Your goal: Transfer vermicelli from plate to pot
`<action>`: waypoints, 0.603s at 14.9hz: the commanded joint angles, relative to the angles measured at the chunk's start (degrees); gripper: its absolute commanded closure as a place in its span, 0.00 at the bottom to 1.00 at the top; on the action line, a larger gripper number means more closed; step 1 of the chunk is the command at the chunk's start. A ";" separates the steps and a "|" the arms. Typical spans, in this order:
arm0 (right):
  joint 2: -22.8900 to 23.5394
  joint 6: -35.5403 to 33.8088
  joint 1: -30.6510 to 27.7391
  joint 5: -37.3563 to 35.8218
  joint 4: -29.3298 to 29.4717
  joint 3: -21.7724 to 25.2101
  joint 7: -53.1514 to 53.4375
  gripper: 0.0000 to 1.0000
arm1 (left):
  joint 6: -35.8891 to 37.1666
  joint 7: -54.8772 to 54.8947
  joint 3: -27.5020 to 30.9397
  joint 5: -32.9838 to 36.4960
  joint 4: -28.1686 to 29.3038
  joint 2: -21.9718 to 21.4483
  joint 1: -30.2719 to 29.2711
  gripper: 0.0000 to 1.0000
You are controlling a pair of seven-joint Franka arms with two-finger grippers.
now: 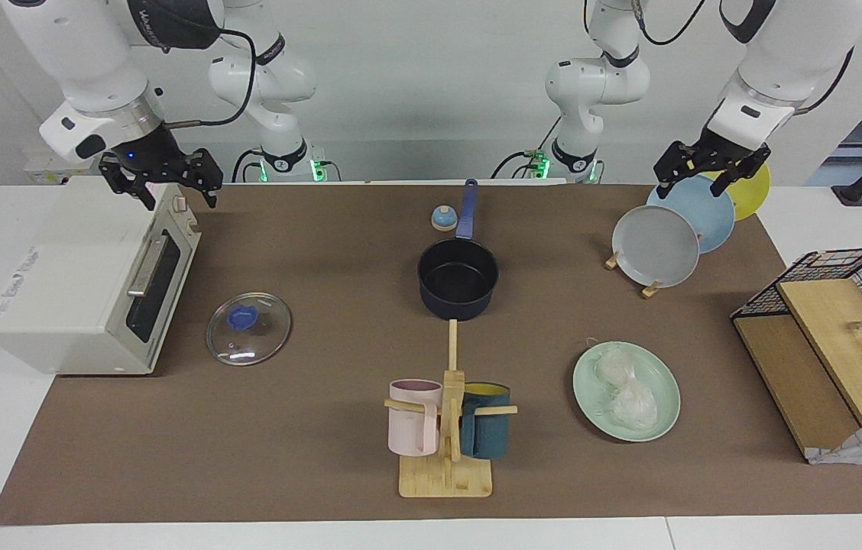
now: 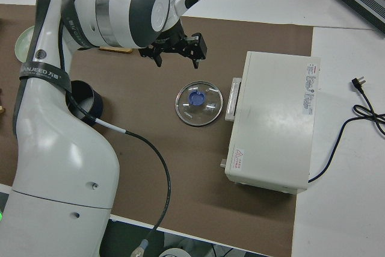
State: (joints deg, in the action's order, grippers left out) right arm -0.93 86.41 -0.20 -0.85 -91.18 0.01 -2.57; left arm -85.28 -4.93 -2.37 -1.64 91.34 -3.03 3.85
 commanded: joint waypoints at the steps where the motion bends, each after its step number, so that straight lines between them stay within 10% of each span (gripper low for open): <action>1: 0.40 -0.63 -0.15 0.59 1.00 -0.19 0.99 0.00 | 0.21 1.85 -0.53 0.49 -0.46 0.13 -0.25 0.00; 9: 0.22 -0.63 -0.15 0.59 0.92 -0.36 0.99 0.00 | -0.67 1.42 -0.45 0.14 -0.81 0.30 -0.42 0.00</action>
State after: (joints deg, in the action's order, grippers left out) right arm -0.92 86.41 -0.20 -0.85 -91.18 -0.01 -2.57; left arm -85.55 -3.96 -2.42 -1.64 91.31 -3.03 3.84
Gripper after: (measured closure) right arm 0.000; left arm 0.000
